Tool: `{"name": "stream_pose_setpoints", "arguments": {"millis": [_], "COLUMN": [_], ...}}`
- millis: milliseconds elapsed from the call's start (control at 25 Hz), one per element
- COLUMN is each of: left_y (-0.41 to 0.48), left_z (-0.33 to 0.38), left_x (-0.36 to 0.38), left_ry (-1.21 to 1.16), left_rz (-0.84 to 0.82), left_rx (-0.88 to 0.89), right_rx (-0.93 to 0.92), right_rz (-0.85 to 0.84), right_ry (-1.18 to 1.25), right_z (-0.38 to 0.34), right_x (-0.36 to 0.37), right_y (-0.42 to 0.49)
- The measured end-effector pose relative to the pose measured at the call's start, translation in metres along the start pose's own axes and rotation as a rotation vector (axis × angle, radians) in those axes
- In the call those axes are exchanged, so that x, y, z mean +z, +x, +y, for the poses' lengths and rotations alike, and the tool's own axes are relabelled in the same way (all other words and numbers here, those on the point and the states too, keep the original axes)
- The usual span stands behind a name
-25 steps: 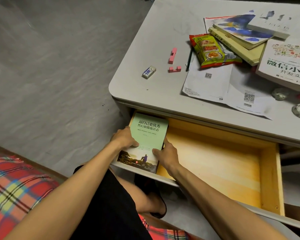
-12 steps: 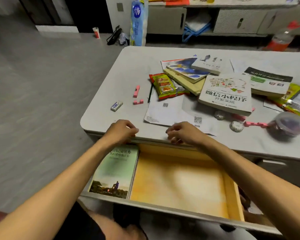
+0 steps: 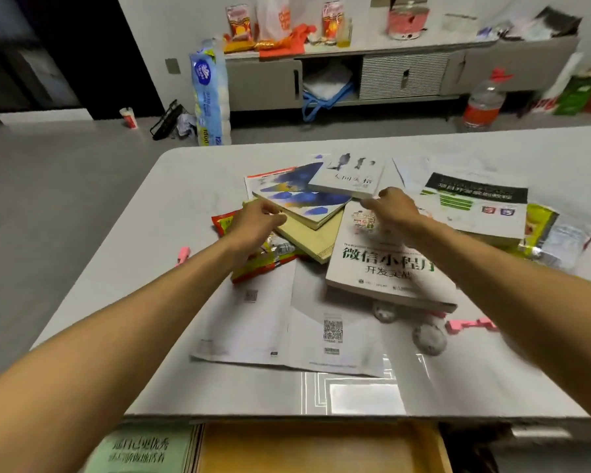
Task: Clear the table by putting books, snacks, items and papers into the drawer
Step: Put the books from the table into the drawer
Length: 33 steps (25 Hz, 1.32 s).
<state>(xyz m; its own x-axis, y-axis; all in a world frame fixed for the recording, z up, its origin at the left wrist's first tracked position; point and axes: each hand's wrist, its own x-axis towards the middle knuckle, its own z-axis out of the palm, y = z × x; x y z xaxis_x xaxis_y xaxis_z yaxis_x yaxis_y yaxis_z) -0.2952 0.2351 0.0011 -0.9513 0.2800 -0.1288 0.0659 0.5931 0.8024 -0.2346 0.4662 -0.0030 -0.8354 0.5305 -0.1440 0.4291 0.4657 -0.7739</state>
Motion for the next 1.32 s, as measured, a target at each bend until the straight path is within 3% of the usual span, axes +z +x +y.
{"name": "stream_pose_setpoints", "arguments": {"millis": [320, 480, 640, 720, 840, 920, 1040, 1200, 1240, 1320], "left_y": [0.140, 0.158, 0.158, 0.147, 0.096, 0.053, -0.014, -0.085, -0.108, -0.154], "left_z": [-0.005, -0.006, 0.003, 0.011, 0.019, 0.008, -0.019, -0.022, -0.017, -0.009], "left_x": [0.028, 0.029, 0.016, 0.005, -0.013, -0.022, -0.031, -0.054, -0.060, -0.064], "left_ry": [0.606, 0.548, 0.594, 0.392, -0.145, -0.310, -0.185, 0.057, -0.017, -0.330], "left_rz": [-0.024, -0.049, 0.094, 0.069, -0.020, -0.035, -0.043, 0.158, 0.125, -0.095], "left_rx": [-0.023, -0.068, -0.026, -0.065, -0.206, -0.283, -0.307, -0.192, -0.177, -0.182], "right_rx": [0.190, 0.270, 0.246, 0.274, 0.351, 0.380, 0.362, 0.222, 0.206, 0.196], "right_rz": [-0.003, 0.047, 0.143, 0.145, 0.094, 0.041, -0.019, -0.148, -0.195, -0.280], "right_ry": [0.139, 0.283, 0.573, 0.716, 0.943, 1.003, 0.986, 0.921, 0.891, 0.853], "right_z": [-0.003, 0.003, 0.000, -0.004, -0.010, -0.008, -0.007, -0.010, -0.011, -0.007], "right_x": [0.019, 0.022, 0.008, -0.004, -0.022, -0.030, -0.033, -0.018, -0.010, 0.011], "right_y": [0.125, 0.143, 0.131, 0.106, 0.046, 0.003, -0.065, -0.152, -0.175, -0.213]}}
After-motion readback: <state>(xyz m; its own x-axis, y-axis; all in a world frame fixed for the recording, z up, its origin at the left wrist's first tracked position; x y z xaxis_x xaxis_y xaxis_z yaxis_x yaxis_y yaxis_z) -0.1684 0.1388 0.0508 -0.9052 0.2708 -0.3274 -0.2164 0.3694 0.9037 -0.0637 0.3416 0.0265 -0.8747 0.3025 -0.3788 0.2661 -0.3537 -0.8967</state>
